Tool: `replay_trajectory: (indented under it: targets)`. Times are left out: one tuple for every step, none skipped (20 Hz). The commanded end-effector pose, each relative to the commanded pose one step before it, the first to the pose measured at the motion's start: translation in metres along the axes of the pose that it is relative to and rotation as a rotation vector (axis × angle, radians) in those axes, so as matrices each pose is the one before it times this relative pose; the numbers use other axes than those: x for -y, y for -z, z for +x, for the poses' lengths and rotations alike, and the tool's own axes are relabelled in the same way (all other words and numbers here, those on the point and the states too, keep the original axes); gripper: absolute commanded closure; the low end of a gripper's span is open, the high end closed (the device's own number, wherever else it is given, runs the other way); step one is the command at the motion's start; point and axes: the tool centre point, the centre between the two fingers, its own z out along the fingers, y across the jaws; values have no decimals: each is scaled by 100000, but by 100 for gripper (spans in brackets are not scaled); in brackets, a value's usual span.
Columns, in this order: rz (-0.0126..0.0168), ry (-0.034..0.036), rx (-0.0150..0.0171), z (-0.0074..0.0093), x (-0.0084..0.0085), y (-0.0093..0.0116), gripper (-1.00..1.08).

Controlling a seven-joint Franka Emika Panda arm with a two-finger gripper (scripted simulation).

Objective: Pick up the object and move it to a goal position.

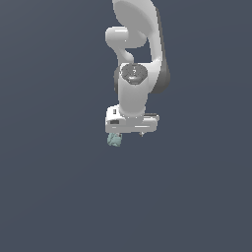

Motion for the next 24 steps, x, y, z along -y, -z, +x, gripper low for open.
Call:
replay_trajectory:
  targets:
    - [0,0,0,0,-1,0,-92]
    - [45,-87,-69,2,-42,20,-92]
    - [136,-256,-199,8,-125,57,-92]
    - [217,-405,-322,16,-196,94,-92]
    - [304,-555,-457,26,-274,144,-92]
    - [366,-639,-562,43,-321,195,-92]
    - [319,-510,-499,52,-265,198,-92]
    - [247,-331,-389,59,-184,183,-92]
    - [167,-147,-264,59,-98,158,-92]
    - [83,17,-129,49,-18,116,-92]
    - [-5,97,12,20,37,30,-92]
    - [-37,10,58,-17,12,-41,-92]
    - [-37,-101,53,-42,-26,-86,-92]
    - [-20,-205,23,-65,-62,-116,-92]
    - [-12,-338,6,-88,-114,-153,-92]
    - [-5,-458,-12,-112,-159,-189,-92]
    - [-1,-569,-25,-138,-198,-227,-92]
    - [-1,-676,-32,-165,-235,-267,-92]
    - [-9,-778,-28,-194,-269,-311,-92]
    - [-20,-881,-20,-227,-304,-360,-92]
    - [-31,-990,-16,-260,-341,-405,-92]
    - [-37,-1098,-21,-292,-378,-443,-92]
    - [-43,-1217,-29,-324,-422,-479,-92]
    - [-53,-1330,-34,-359,-462,-515,-92]
